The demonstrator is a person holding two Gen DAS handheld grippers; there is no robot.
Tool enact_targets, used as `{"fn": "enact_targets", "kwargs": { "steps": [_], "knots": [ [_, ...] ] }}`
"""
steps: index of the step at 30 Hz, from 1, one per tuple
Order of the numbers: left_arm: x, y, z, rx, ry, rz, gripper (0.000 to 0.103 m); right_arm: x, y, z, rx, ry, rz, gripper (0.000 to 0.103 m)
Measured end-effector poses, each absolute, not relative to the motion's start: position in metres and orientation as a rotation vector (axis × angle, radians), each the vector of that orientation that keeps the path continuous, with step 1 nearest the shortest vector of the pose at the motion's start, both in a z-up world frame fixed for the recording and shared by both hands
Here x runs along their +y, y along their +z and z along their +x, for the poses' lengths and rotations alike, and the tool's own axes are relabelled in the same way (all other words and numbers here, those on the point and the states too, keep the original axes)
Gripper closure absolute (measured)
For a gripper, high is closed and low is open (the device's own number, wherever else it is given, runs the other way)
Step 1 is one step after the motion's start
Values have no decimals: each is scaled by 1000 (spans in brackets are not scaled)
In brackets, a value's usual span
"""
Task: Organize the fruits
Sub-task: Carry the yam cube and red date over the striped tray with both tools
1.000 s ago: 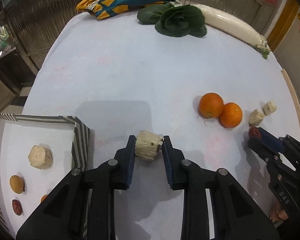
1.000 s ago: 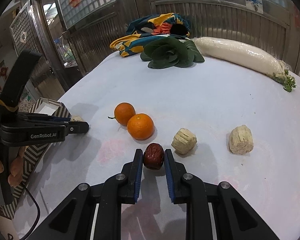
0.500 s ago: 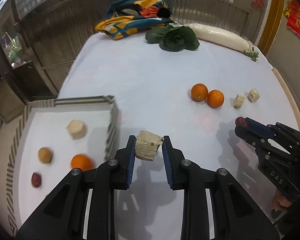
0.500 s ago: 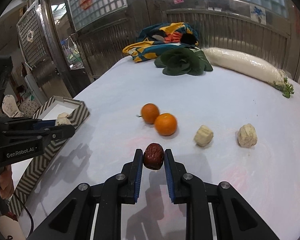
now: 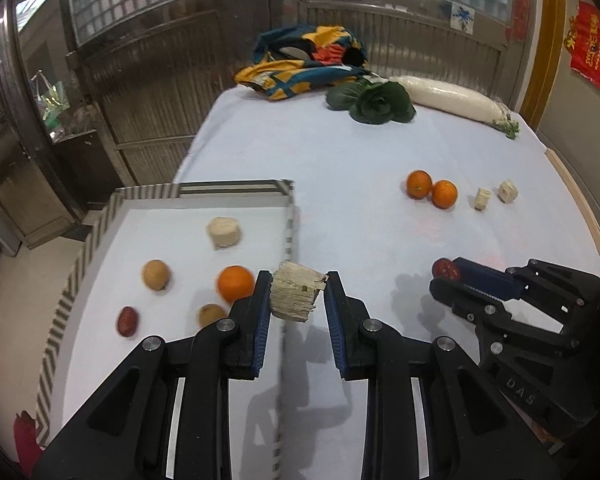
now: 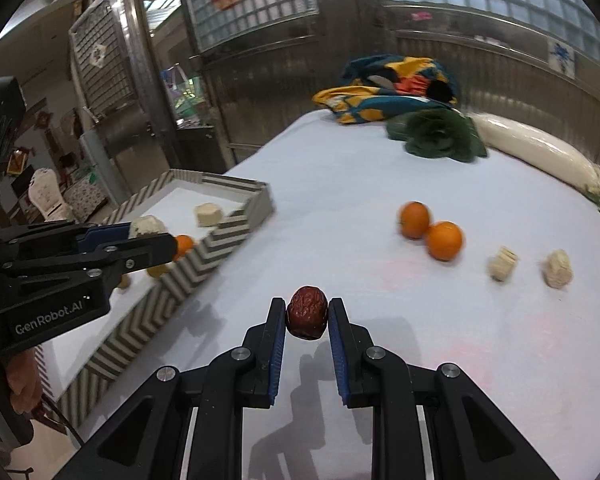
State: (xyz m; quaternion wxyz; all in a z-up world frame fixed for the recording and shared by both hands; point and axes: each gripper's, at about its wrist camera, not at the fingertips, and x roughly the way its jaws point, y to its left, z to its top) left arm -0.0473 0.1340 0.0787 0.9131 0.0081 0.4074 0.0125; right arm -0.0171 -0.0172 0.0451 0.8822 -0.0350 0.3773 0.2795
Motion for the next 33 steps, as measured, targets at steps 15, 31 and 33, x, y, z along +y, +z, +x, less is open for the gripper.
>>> {"fn": "enact_targets", "kwargs": {
  "steps": [15, 31, 33],
  "knots": [
    [199, 81, -69, 817, 118, -58, 78, 49, 64, -32, 752, 684, -136, 82],
    [272, 46, -78, 933, 190, -194, 78, 113, 50, -34, 805, 808, -202, 82],
    [273, 44, -77, 939, 187, -199, 78, 122, 44, -33, 819, 823, -217, 82]
  ]
}}
